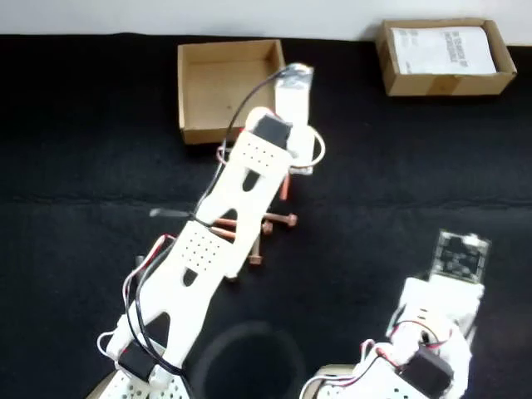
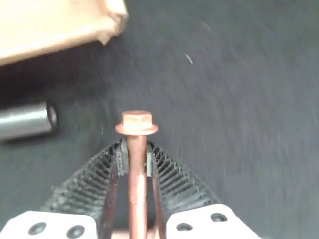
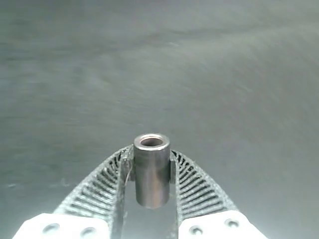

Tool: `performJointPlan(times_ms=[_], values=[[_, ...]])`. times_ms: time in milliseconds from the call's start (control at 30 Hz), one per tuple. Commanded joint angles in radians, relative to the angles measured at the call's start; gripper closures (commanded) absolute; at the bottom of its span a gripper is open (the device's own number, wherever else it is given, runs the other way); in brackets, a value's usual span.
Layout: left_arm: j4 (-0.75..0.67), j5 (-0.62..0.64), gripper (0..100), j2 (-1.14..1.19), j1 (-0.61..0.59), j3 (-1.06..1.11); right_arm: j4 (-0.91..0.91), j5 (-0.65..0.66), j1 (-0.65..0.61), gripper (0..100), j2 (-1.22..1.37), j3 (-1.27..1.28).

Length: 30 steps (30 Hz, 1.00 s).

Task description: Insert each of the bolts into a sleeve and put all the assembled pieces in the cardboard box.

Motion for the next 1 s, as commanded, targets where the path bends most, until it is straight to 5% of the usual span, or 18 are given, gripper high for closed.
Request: performJointPlan(times_ms=[0,367,533,967], values=[[0.098,-0.095,99,-0.163,-0.027,-0.045,-0.077,-0.17,-0.163,99.2,-0.01,-0.016],[0.103,-0.135,99,-0.516,-0.211,-0.031,-0.257,-0.259,-0.587,99.2,-0.01,-0.004],[0.103,-0.305,99,-0.711,-0.292,0.038,-0.288,-0.259,-0.644,99.1,-0.01,0.042],[0.094,-0.336,99,-1.58,-0.355,1.145,-0.653,-0.259,-0.645,99.1,-0.01,0.266]])
